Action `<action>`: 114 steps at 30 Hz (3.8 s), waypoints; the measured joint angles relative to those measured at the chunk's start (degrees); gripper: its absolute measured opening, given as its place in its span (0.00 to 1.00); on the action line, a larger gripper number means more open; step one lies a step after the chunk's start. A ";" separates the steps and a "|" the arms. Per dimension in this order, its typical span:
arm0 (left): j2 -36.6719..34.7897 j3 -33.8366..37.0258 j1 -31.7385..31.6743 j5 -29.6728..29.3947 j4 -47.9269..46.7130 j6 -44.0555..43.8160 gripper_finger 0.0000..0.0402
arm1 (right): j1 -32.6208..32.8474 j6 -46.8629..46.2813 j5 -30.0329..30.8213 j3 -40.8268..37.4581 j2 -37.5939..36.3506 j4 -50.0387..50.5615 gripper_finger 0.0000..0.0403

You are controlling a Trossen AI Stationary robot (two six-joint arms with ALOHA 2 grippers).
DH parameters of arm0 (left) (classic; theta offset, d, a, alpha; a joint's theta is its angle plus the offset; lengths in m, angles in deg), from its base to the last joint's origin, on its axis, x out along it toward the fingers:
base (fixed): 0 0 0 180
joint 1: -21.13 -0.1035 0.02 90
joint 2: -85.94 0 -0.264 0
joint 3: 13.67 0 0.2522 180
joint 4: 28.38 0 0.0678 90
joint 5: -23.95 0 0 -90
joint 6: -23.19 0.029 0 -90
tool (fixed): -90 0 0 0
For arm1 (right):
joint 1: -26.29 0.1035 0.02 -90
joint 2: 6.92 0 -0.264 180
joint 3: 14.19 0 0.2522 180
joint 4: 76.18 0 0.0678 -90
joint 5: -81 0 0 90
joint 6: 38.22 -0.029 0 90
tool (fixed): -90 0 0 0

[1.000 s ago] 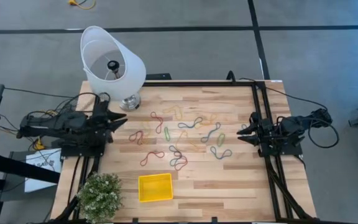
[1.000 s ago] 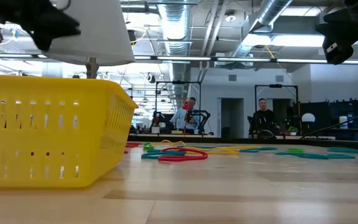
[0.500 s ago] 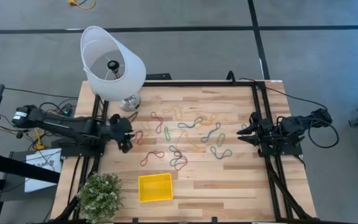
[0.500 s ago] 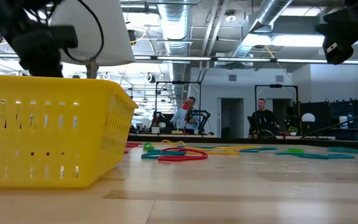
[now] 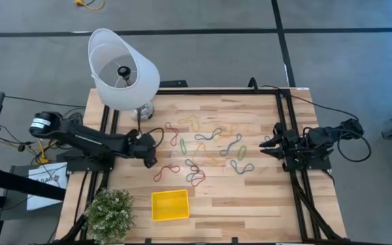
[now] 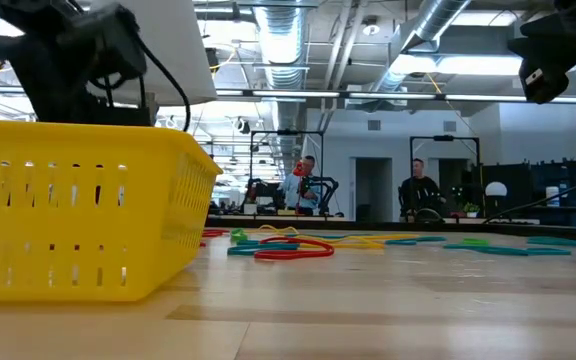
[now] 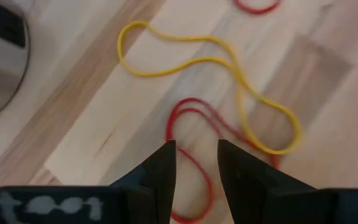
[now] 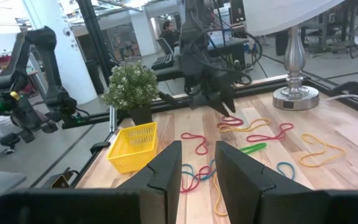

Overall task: Pick and place items into bin
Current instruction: Put the red rubber band into the yellow bin

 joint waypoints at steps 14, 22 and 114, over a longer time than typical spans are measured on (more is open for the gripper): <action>5.38 -0.09 -10.57 5.98 5.38 7.47 0.27 | 0.01 0.00 0.00 0.00 0.00 0.00 0.23; 8.01 -0.37 -12.33 6.99 5.85 7.76 0.21 | 0.01 0.00 0.00 0.00 0.00 0.00 0.23; 16.28 -30.65 22.36 27.69 -13.92 -0.02 0.14 | 0.01 0.00 0.00 0.02 0.00 0.02 0.23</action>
